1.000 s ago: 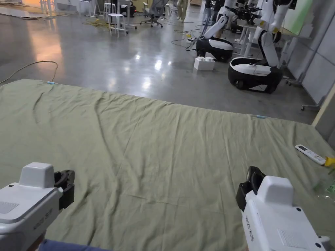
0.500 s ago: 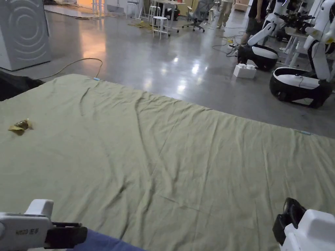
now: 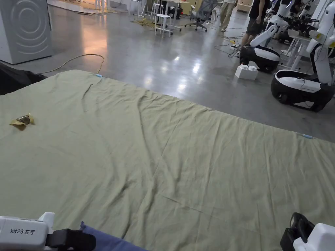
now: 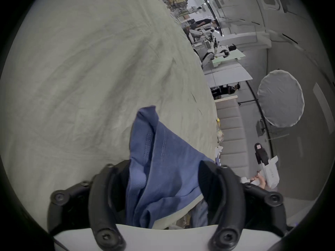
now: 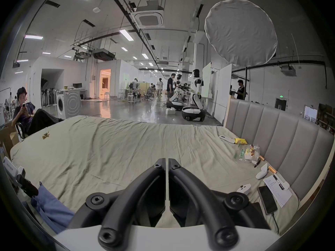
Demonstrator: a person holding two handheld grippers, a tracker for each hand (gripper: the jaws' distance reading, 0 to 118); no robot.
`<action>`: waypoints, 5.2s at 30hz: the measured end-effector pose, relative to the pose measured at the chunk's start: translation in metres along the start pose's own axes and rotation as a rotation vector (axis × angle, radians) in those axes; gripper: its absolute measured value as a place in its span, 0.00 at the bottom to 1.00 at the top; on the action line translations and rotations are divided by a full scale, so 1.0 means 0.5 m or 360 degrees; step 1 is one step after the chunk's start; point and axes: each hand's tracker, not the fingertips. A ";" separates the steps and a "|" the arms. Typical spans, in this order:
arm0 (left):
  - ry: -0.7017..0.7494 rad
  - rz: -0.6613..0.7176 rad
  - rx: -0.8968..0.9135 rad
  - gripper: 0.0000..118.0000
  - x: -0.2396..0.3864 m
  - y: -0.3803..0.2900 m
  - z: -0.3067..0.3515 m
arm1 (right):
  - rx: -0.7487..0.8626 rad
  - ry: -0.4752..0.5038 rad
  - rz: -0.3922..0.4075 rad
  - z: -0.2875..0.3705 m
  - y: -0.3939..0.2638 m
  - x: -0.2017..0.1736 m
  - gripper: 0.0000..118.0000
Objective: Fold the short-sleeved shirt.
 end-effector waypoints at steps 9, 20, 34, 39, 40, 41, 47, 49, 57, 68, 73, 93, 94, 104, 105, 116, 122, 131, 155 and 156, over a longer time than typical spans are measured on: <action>0.0161 -0.0125 -0.0051 0.12 0.020 -0.010 -0.022 | -0.0027 -0.0021 0.0028 0.005 0.001 -0.016 0.03; 0.0199 -0.0284 0.0085 0.10 0.087 0.037 0.089 | 0.0013 0.0011 0.0110 0.000 0.019 -0.035 0.03; 0.0699 -0.0351 0.0167 0.10 0.168 0.076 0.209 | 0.0005 0.0076 0.0132 -0.011 0.008 -0.057 0.03; 0.0442 -0.0361 0.0158 0.10 0.248 0.046 0.174 | -0.0004 0.0097 0.0111 -0.012 0.006 -0.060 0.03; 0.0378 -0.0362 0.0146 0.10 0.265 0.040 0.166 | -0.0002 0.0098 0.0112 -0.012 0.006 -0.060 0.03; 0.0298 -0.0349 0.0117 0.10 0.230 0.053 0.179 | 0.0002 0.0101 0.0113 -0.012 0.007 -0.060 0.03; 0.0173 -0.0331 0.0010 0.10 0.241 0.039 0.106 | -0.0009 0.0112 0.0093 -0.007 -0.001 -0.052 0.03; 0.0172 -0.0328 -0.0011 0.10 0.328 -0.016 -0.017 | -0.0012 0.0113 0.0092 -0.004 -0.008 -0.048 0.03; 0.0423 -0.0397 -0.0199 0.10 0.373 -0.107 -0.242 | -0.0067 0.0087 0.0070 0.008 -0.033 -0.017 0.03; 0.0640 -0.0502 -0.0315 0.11 0.361 -0.149 -0.333 | -0.0122 0.0021 0.0053 0.012 -0.052 0.025 0.03; 0.0533 -0.0499 -0.0352 0.39 0.365 -0.143 -0.305 | -0.0142 0.0023 0.0047 0.012 -0.057 0.026 0.03; 0.0449 -0.0601 -0.0349 0.20 0.356 -0.210 -0.352 | -0.0181 0.0059 0.0025 0.016 -0.078 0.015 0.03; 0.0459 -0.0611 -0.0343 0.20 0.362 -0.218 -0.358 | -0.0181 0.0058 0.0024 0.016 -0.078 0.017 0.03; 0.0477 -0.0717 -0.0356 0.38 0.364 -0.231 -0.348 | -0.0185 0.0058 0.0017 0.016 -0.079 0.021 0.03; 0.0437 -0.0698 -0.0363 0.54 0.365 -0.225 -0.334 | -0.0186 0.0060 0.0018 0.015 -0.080 0.021 0.03; 0.0462 -0.0533 0.0067 0.71 0.249 -0.055 -0.079 | -0.0179 0.0065 0.0016 0.014 -0.075 0.022 0.03; 0.0308 -0.0228 -0.0141 0.71 0.130 -0.047 -0.077 | -0.0199 0.0081 0.0006 0.009 -0.080 0.013 0.03; -0.0156 0.0010 -0.0208 0.70 0.063 -0.073 -0.159 | -0.0223 0.0078 0.0023 0.005 -0.083 0.006 0.03; 0.0273 -0.0379 -0.0003 0.10 0.160 0.018 0.036 | -0.0221 0.0134 -0.0010 0.009 -0.065 -0.001 0.03; 0.0362 -0.0414 0.0021 0.10 0.175 0.020 0.052 | -0.0220 0.0139 -0.0014 0.009 -0.064 -0.001 0.03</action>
